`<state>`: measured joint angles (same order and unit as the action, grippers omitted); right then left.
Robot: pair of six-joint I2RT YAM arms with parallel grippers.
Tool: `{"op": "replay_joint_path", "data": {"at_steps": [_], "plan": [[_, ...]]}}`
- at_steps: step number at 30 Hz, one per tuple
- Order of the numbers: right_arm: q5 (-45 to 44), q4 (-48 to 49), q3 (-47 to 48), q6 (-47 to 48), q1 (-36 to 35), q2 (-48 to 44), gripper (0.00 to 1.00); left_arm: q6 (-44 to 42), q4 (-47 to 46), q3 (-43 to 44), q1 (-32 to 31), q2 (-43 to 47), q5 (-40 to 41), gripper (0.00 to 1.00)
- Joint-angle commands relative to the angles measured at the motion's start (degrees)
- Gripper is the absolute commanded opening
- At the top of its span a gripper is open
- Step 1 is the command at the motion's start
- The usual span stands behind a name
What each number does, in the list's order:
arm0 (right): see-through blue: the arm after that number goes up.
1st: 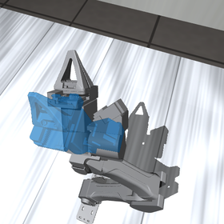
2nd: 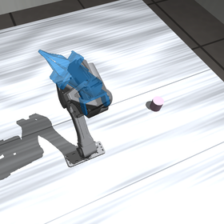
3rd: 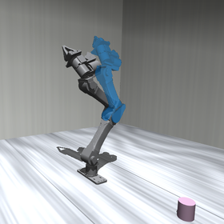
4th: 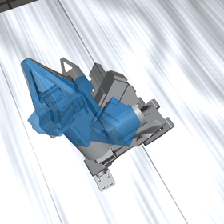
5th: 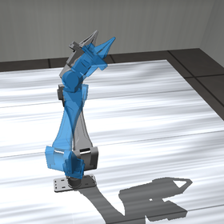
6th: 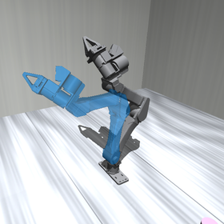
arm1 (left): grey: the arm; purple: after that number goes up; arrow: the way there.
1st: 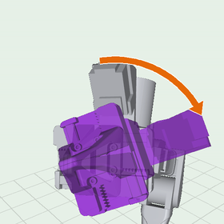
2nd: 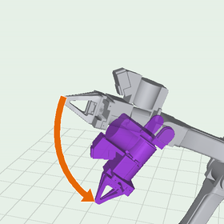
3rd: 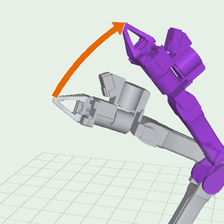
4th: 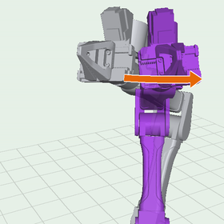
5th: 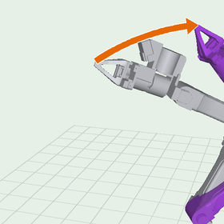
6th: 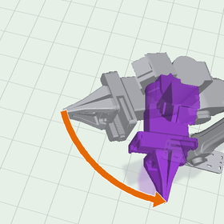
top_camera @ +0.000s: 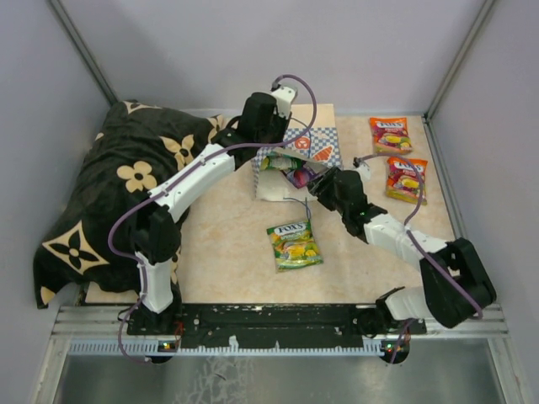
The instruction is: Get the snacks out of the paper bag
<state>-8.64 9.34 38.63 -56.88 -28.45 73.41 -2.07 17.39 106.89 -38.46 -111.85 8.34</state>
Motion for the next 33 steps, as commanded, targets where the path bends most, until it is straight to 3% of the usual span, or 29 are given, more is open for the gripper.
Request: {"op": "replay_joint_path", "data": {"at_steps": [1, 15, 33], "plan": [[-6.4, 9.6, 0.3, -6.9, 1.7, 4.9, 0.5, 1.0, 0.7, 1.6, -0.5, 0.7, 0.1, 0.0], [-12.3, 36.0, -1.8, -22.9, 1.8, 26.3, 0.47, 2.2, 1.2, 3.2, -2.5, -1.9, 0.3, 0.0], [-10.7, 51.0, 5.1, -27.3, 1.0, 42.9, 0.43, 1.7, 2.0, 2.3, -3.3, -0.7, 0.7, 0.0]]}}
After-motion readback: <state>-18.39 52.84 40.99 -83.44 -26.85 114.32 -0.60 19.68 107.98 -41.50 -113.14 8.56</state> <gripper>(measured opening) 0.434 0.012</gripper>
